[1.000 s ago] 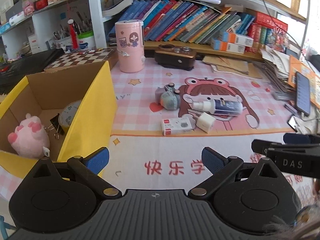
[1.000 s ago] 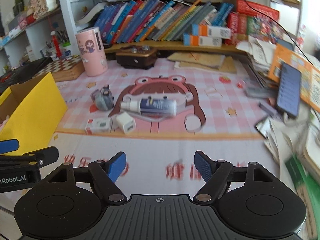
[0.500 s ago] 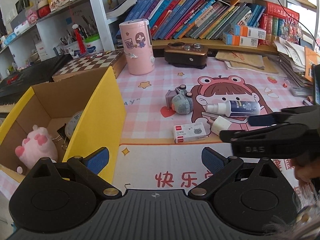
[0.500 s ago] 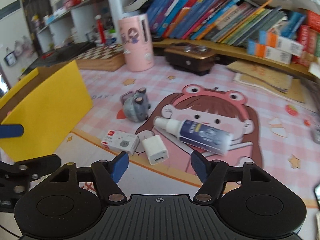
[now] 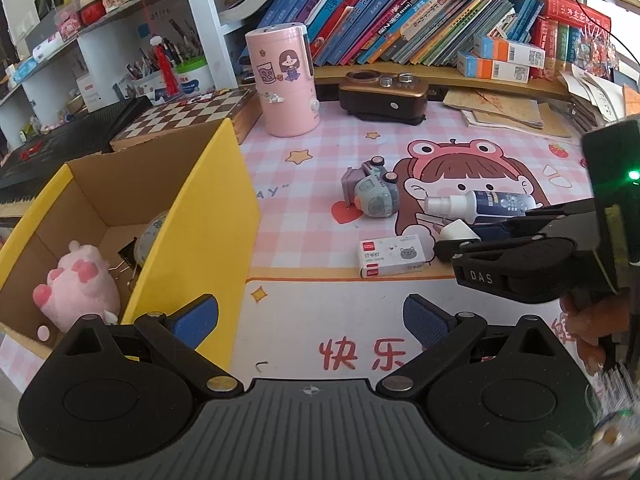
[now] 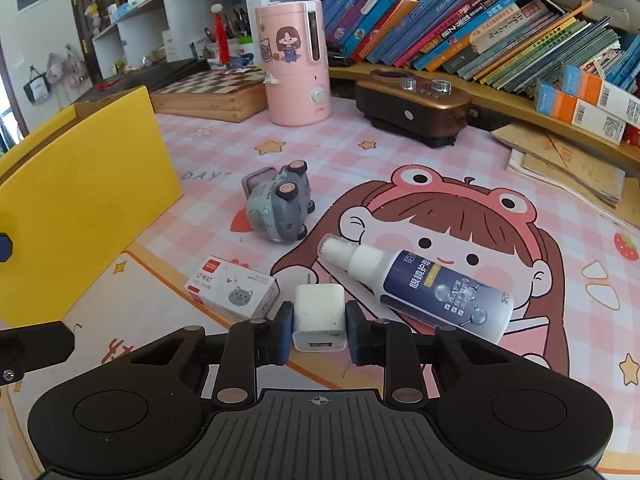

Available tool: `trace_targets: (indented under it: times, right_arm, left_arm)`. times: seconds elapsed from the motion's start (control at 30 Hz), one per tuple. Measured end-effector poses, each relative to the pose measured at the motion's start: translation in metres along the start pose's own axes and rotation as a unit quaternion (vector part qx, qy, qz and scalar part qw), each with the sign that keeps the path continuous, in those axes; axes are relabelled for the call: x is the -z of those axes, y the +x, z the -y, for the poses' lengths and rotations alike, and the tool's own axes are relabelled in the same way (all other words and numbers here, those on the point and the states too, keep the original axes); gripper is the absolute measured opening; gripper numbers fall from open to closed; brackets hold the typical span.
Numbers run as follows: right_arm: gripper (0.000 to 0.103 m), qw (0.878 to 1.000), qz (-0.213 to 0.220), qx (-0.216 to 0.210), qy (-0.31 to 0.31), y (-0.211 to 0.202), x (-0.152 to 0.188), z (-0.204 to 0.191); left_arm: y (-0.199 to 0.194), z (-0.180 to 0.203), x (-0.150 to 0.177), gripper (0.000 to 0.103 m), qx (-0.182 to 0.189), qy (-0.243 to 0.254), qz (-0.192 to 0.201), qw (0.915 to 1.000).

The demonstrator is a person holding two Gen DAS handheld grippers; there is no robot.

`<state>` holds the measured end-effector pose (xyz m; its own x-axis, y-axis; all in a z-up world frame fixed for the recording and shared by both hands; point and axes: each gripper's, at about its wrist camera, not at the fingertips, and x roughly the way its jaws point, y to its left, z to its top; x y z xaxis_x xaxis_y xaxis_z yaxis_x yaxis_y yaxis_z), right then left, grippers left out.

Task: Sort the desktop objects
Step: 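Grasp the white USB charger with the right gripper, then grasp the white staples box with the left gripper while the right gripper holds the charger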

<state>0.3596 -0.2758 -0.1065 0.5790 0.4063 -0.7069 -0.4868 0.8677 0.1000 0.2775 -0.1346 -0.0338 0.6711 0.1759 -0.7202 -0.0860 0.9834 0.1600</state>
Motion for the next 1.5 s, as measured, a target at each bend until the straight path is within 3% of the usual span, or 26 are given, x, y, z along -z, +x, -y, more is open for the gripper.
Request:
trace_targets:
  times: [0.5, 0.8, 0.87, 0.97, 1.23, 1.5]
  right_arm:
    - [0.026, 0.995, 0.043, 0.02, 0.085, -0.075, 0.019, 0.027]
    - [0.026, 0.993, 0.033, 0.017, 0.112, -0.096, 0.034, 0.031]
    - [0.026, 0.993, 0.034, 0.02, 0.112, -0.098, 0.036, 0.031]
    - [0.026, 0.993, 0.029, 0.021, 0.113, -0.099, 0.037, 0.031]
    - [0.026, 0.993, 0.031, 0.014, 0.11, -0.103, 0.037, 0.027]
    - [0.026, 0.993, 0.036, 0.018, 0.107, -0.116, 0.036, 0.019]
  left_arm:
    - [0.059, 0.038, -0.019, 0.096, 0.035, 0.012, -0.011, 0.9993]
    - [0.096, 0.048, -0.025, 0.071, 0.038, -0.009, -0.034, 0.9987]
    - [0.097, 0.046, -0.026, 0.06, 0.048, -0.022, -0.033, 0.9981]
    - [0.096, 0.045, -0.025, 0.052, 0.066, -0.034, -0.031, 0.9967]
    - [0.061, 0.03, -0.026, 0.052, 0.099, -0.06, -0.004, 0.9932]
    - [0.009, 0.013, -0.015, 0.052, 0.119, -0.049, 0.021, 0.9915]
